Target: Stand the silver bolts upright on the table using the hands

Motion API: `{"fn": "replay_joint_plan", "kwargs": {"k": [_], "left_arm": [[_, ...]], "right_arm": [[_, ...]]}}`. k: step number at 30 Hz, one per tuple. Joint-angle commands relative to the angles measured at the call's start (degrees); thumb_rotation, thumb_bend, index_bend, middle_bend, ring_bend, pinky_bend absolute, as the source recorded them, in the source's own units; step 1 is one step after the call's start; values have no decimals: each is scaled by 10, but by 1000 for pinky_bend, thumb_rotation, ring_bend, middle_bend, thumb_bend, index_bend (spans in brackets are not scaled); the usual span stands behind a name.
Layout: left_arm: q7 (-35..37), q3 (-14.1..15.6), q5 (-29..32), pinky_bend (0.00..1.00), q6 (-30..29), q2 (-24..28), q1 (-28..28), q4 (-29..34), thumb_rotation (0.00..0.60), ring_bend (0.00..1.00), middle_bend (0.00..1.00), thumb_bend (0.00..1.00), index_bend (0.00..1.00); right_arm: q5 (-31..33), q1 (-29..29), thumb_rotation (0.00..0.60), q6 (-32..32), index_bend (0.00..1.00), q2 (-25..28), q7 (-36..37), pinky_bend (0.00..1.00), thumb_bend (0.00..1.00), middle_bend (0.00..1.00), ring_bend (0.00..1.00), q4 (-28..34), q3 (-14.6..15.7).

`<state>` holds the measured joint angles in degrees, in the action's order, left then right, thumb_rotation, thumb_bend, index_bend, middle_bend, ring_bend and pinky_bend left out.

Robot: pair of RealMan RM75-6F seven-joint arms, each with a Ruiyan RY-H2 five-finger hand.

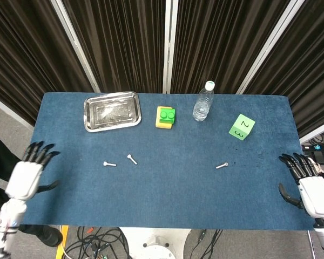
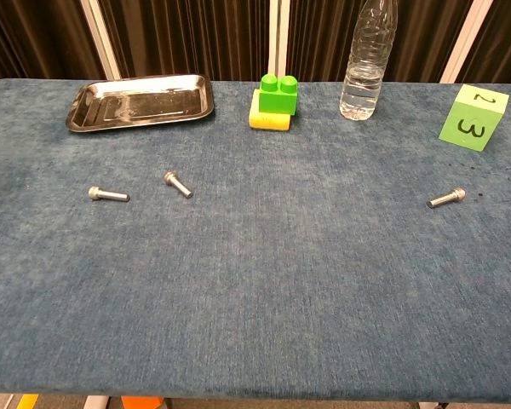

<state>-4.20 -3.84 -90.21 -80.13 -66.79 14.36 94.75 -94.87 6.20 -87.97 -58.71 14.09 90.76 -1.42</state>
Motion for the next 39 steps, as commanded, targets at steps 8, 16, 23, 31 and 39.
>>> {"fn": "replay_joint_plan", "kwargs": {"k": [8,16,23,31,39], "left_arm": [[52,-62,-18,0,244,-96,225,-95,600,0,164,171,296],[54,-50,-21,0,318,-184,309,-205,600,0,165,203,362],[48,-32,-25,0,323,-230,334,-272,600,0,165,207,399],[55,-16,-20,0,318,-270,348,-320,600,0,165,271,450],[55,-2,-17,0,313,-292,354,-349,600,0,165,297,479]], "right_arm": [[14,-1,600,9,111,7,-25,0,357,125,0,23,-1],[31,-3,600,17,111,13,-41,0,356,124,0,39,-4],[42,-2,600,25,111,13,-43,0,357,124,0,41,-6],[48,-1,600,30,111,12,-42,0,357,124,0,40,-8],[52,-4,600,30,111,13,-42,0,352,125,0,40,-9]]}}
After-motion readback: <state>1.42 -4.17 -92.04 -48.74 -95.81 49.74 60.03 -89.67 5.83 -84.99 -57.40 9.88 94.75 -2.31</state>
